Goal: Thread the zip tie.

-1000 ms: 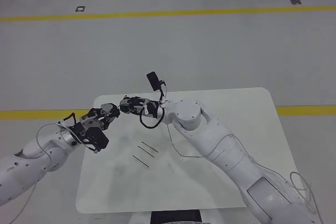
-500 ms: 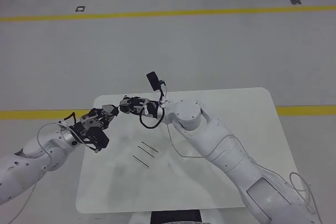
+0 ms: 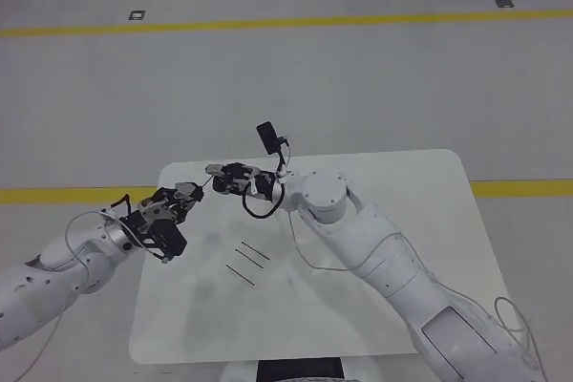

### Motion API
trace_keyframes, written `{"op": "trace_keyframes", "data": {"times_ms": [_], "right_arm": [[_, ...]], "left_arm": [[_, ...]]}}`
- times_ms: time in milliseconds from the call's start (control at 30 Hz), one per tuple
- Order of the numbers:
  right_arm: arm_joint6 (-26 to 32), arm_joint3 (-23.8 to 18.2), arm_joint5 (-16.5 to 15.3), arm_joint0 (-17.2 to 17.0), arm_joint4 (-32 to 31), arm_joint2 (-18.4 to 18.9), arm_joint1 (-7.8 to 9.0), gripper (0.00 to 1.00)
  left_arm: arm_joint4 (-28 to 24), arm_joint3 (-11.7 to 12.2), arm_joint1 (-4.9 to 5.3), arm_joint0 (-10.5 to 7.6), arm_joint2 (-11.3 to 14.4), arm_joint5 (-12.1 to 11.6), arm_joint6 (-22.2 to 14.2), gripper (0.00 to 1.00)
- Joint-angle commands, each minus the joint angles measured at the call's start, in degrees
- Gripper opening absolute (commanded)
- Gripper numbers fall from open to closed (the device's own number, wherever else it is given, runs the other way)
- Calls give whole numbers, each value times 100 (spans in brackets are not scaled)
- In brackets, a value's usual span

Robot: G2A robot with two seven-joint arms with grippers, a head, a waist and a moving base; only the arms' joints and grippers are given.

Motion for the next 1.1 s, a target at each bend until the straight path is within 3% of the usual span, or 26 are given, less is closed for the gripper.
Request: {"op": "trace_keyframes", "data": {"times_ms": [0, 200, 267, 400, 567, 667, 967, 1067], "right_arm": [[-7, -80, -13, -70, -79, 75, 31, 100], [79, -333, -96, -269, -688, 266, 165, 100], [111, -405, -131, -323, -881, 316, 205, 100], [174, -541, -252, -429, -1310, 386, 280, 100], [-10, -686, -512, -527, -1962, 378, 342, 100], [-97, -701, -498, -535, -2129, 356, 348, 100], [-97, -701, -498, -535, -2129, 356, 348, 100], [-97, -701, -498, -535, -2129, 356, 348, 100]], "left_arm": [[-9, -10, -6, 40, -28, 0, 1, 0], [-547, 4, -3, 159, -155, -157, 288, 0], [-879, 3, 3, 199, -193, -355, 412, 0], [-1584, 55, 23, 251, -288, -987, 663, 0], [-2056, 135, 29, 332, -384, -1346, 794, 0], [-2380, 192, 18, 388, -423, -1583, 754, 0], [-2374, 193, 17, 388, -434, -1624, 744, 0], [-2991, 281, -28, 441, -468, -1833, 589, 0]]}}
